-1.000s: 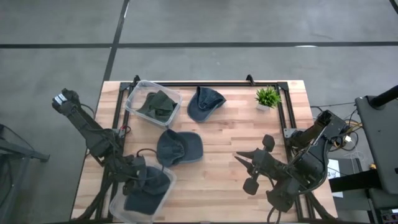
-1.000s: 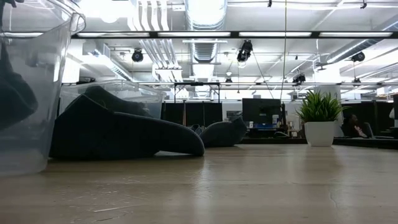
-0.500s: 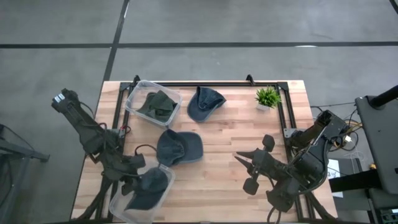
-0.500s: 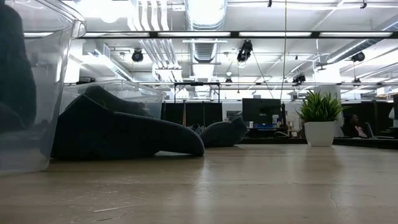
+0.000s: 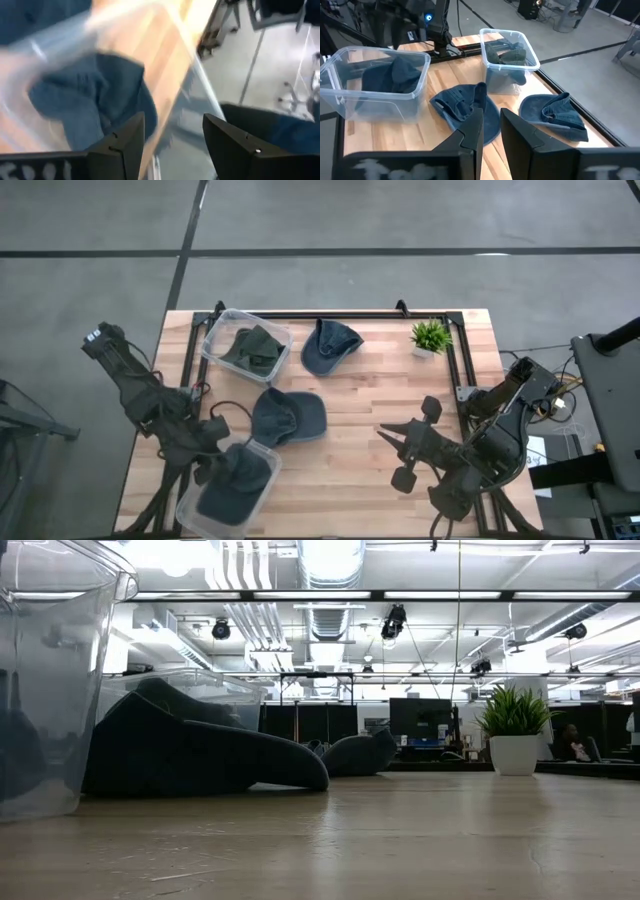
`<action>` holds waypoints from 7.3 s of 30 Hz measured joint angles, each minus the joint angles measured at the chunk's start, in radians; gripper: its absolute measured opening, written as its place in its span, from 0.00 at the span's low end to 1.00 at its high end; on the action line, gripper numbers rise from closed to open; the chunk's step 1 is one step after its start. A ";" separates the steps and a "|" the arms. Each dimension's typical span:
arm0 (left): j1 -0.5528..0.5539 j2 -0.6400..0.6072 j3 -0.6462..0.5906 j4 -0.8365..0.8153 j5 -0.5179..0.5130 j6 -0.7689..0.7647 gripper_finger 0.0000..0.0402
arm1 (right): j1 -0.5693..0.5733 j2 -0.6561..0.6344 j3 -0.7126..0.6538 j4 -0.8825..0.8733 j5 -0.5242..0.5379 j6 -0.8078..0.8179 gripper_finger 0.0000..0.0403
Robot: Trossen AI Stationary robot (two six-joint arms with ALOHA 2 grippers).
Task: Pick & Place hat
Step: Put the bottom right dark blue cap into the bottom transparent bin, then put the bottom dark blue cap into the bottom transparent bin
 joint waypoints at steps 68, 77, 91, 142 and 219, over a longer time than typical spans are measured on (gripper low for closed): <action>-0.032 0.003 0.270 -0.152 -0.697 0.086 0.48 | -0.553 0.470 -0.101 0.582 -1.038 -1.090 0.64; -0.032 0.003 0.265 -0.157 -0.672 0.085 0.48 | -0.558 0.605 0.054 0.464 -0.930 -1.098 0.63; -0.032 0.003 0.265 -0.197 -0.646 0.087 0.48 | -0.553 0.663 0.157 0.244 -0.934 -1.012 0.63; -0.032 -0.005 0.265 -0.238 -0.651 0.108 0.48 | -0.910 0.557 -0.137 0.625 -1.180 -1.086 0.58; -0.032 0.010 0.202 -0.087 -0.786 0.108 0.48 | -0.842 -0.179 -0.243 0.706 -1.003 -0.373 0.03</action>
